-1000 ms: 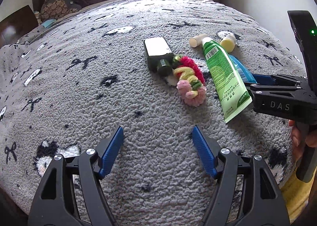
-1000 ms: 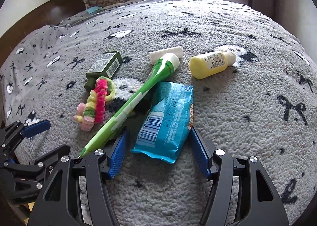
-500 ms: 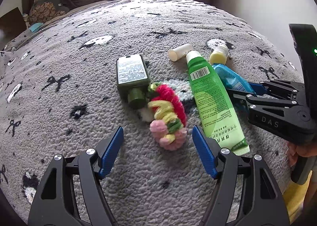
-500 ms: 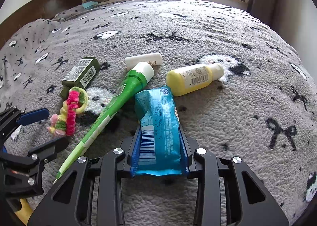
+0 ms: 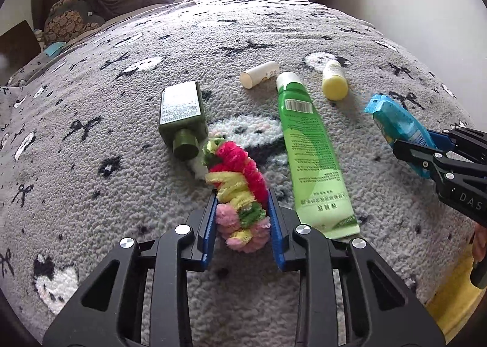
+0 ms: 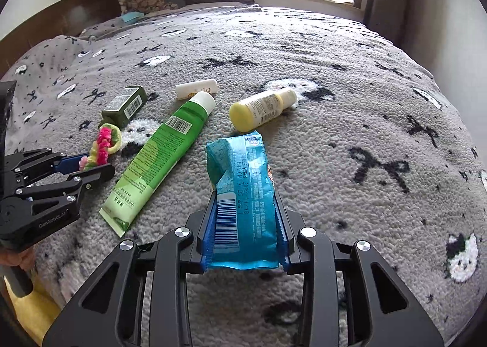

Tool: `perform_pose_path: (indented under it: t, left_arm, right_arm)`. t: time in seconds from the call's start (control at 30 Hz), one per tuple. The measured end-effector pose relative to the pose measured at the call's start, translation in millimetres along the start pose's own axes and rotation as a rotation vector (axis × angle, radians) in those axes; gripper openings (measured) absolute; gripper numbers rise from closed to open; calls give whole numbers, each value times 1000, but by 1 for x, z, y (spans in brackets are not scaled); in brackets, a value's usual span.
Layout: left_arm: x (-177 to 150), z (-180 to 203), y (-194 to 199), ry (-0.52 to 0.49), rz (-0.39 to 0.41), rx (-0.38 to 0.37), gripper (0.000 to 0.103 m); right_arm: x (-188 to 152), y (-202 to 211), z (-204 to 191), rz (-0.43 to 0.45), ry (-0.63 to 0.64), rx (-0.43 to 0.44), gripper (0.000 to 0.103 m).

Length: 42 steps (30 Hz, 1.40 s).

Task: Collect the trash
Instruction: 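Lower both tools below the bed edge and release toy and wipe pack into the bin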

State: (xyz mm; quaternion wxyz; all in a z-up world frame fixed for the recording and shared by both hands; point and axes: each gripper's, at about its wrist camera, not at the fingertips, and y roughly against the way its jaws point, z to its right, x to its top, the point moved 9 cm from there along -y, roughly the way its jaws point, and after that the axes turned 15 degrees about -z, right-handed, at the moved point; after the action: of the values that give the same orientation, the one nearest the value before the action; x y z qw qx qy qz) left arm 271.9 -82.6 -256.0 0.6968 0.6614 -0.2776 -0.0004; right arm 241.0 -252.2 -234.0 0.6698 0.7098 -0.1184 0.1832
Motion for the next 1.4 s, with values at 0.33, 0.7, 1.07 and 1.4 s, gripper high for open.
perform_pose_path:
  t: [0.33,0.7,1.07,1.4]
  left_arm:
    - [-29,34,76,-28,110,7,28]
    - [-69,62,142,-42,199,12,28]
    - [-139,82,144,-48,176,-36,28]
    - [-207,86,92,-2,9,-81,28]
  right_arm:
    - [-31,73,5,110,3,-18,34]
    - [-78,138,-4,199,35,-15,34]
    - [-134,141,-16,171,38,34,34]
    - [-193,91,-24,2,-5,84,34]
